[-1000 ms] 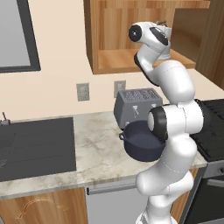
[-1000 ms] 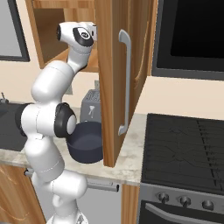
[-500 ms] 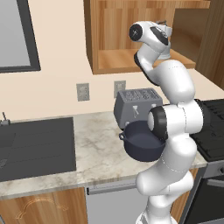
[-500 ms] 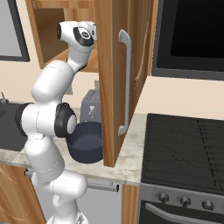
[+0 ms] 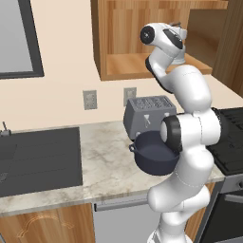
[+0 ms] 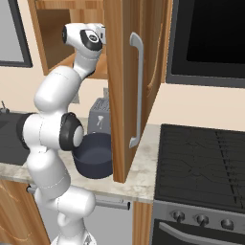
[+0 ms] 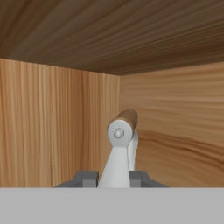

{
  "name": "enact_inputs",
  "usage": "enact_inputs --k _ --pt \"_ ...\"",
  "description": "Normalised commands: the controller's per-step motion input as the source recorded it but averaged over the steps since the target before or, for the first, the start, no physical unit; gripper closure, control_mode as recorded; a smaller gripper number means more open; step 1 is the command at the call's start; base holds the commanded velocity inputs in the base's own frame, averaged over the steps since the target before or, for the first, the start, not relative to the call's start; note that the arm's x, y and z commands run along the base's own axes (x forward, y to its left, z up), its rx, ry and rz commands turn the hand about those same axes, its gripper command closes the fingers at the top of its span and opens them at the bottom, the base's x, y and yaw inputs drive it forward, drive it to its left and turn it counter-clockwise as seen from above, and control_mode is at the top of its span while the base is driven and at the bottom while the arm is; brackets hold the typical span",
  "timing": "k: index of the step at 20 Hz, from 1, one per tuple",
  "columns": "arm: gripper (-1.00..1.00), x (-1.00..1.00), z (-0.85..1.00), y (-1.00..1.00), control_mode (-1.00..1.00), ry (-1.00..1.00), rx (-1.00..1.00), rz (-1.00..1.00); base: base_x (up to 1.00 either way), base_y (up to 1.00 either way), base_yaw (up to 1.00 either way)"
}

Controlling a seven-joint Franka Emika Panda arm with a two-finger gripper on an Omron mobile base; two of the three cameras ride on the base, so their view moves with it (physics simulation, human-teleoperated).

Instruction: Pick the kettle from the cabinet and place it on a stove burner. Then pick the pot from the counter and place it on another stove burner. Finally, turn both burners on.

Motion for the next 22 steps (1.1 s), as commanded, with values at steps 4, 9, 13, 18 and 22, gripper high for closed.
enact_inputs --k 4,9,13,18,22 --pt "1.0 -0.19 0.0 0.01 -1.0 0.0 0.0 -0.03 0.0 0.0 0.0" --pt "1.0 -0.28 0.0 0.02 -1.0 0.0 0.0 -0.06 0.0 0.0 0.0" --pt "1.0 -0.3 0.0 0.05 -1.0 0.0 0.0 -0.05 0.0 0.0 0.0" --pt "1.0 -0.31 0.0 0.12 -1.0 0.0 0.0 -0.04 0.0 0.0 0.0" --pt "1.0 -0.34 0.0 0.12 -1.0 0.0 0.0 -0.03 0.0 0.0 0.0"
